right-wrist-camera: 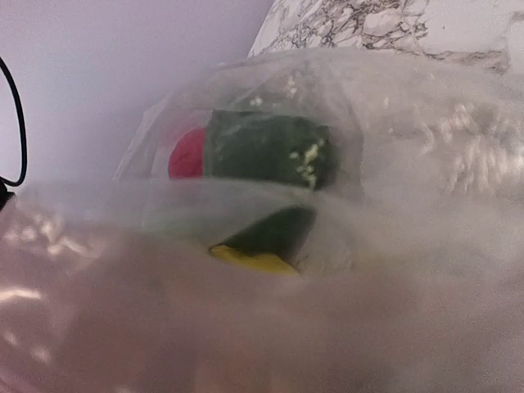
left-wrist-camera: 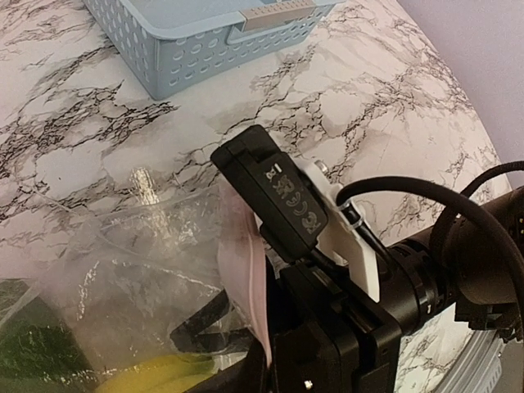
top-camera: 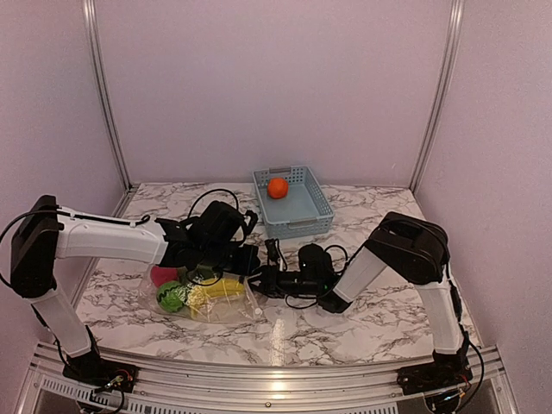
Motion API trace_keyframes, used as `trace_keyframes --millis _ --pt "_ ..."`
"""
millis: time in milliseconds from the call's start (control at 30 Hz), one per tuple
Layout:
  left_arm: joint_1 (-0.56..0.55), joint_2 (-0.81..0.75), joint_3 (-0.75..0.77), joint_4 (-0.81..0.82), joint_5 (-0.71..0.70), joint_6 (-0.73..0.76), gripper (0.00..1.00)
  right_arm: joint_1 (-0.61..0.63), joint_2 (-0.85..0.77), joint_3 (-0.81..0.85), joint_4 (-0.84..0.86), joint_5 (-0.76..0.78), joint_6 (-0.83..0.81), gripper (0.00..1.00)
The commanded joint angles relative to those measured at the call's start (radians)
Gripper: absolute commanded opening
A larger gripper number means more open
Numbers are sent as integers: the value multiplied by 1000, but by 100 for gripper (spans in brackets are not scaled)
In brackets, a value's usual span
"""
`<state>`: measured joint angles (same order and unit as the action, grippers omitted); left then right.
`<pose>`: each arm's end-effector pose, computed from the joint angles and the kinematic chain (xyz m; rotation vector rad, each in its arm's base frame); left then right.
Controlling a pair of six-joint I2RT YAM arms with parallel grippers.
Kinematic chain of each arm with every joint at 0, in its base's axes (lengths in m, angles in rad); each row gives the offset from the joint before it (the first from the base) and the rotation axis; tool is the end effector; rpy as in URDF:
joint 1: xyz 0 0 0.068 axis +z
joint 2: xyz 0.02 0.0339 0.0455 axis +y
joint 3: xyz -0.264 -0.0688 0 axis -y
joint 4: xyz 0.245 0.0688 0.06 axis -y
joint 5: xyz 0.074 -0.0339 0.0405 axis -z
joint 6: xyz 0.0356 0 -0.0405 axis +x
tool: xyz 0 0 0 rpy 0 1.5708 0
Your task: Open the zip-top bag and remove the fake food
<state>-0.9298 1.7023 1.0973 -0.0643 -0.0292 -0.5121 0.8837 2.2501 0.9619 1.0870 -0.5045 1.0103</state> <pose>0.2258 -0.3009 0.2172 0.4704 2.2997 -0.7242 0.2498 0.3316 0.0793 -0.3076 2.1193 1.7046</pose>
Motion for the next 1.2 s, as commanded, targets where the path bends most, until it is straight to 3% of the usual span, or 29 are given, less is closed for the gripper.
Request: trace_keyframes --millis 0,167,300,533,867,1100,1167 --pt "-7 11 -14 21 21 7 0 7 -4 -36 23 -19 -5 42" --pt "-3 6 -20 21 14 9 0 7 -31 -55 52 -29 -10 23" --pt "-1 4 -23 23 17 12 0 7 -64 -77 77 -40 -32 21" --pt "7 -24 -45 55 124 35 0 16 -120 -151 98 12 -314 43" --pt "8 -61 -74 55 284 86 0 67 -64 -223 262 128 -660 49" --pt "7 -72 -83 55 301 85 0 140 -25 -191 279 169 -789 53" --pt "7 -73 -83 55 302 85 0 149 -15 -190 287 165 -799 60"
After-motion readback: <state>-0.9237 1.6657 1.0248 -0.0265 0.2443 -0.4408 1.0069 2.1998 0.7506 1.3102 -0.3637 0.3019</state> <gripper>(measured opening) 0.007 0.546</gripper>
